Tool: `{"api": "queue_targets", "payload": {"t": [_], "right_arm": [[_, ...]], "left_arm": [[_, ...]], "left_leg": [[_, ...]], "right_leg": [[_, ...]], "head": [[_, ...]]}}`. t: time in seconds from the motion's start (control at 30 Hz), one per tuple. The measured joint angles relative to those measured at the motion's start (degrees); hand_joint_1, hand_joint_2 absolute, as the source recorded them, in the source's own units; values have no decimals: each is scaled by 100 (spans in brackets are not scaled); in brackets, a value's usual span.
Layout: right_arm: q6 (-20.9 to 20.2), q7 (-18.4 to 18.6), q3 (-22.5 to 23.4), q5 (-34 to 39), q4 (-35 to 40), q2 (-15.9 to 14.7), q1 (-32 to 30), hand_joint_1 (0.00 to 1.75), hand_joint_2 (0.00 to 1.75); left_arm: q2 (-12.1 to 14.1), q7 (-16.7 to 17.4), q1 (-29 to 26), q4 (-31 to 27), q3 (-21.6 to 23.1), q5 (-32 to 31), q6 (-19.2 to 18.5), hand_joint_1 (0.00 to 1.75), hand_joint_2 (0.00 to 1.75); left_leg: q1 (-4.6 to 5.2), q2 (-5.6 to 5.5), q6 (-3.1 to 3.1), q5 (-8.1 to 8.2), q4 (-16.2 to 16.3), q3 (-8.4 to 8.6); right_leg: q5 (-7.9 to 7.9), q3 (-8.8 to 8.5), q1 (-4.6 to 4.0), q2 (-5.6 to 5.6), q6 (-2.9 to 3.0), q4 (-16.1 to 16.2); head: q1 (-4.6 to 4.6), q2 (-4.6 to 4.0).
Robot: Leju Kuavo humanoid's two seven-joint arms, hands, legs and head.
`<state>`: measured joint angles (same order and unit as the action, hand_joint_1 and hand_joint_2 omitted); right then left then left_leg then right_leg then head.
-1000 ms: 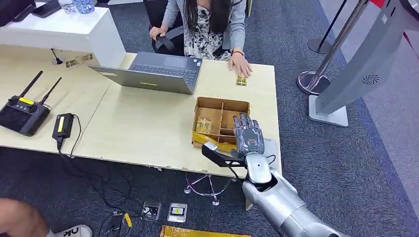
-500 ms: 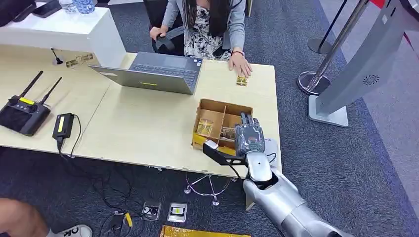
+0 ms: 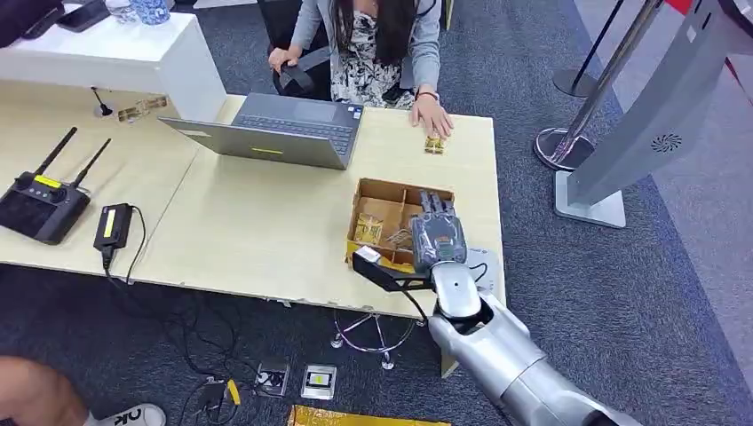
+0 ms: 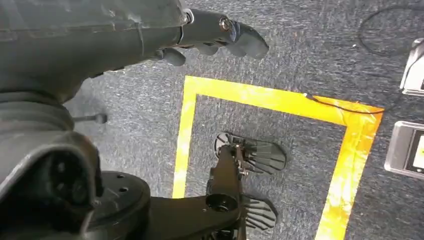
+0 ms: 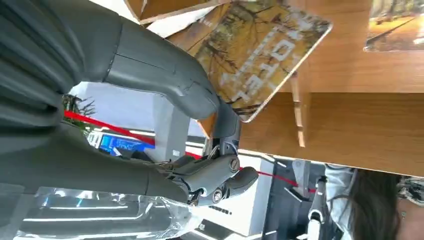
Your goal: Pass the card to the sensor for recognition and then transmit it.
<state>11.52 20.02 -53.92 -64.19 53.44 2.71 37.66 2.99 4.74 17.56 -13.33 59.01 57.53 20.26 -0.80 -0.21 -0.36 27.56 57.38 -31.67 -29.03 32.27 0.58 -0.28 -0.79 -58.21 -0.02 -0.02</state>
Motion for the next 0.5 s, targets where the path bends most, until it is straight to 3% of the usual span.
{"api": "queue_targets", "payload": {"t": [0.5], "right_arm": [[212, -65, -118, 144, -24, 90, 26, 175, 175]], "left_arm": [[0, -26, -4, 2, 0, 33, 20, 0, 0]], "left_leg": [[0, 0, 0, 0, 0, 0]], "right_leg": [[0, 0, 0, -1, 0, 0]], "head": [[0, 0]]}}
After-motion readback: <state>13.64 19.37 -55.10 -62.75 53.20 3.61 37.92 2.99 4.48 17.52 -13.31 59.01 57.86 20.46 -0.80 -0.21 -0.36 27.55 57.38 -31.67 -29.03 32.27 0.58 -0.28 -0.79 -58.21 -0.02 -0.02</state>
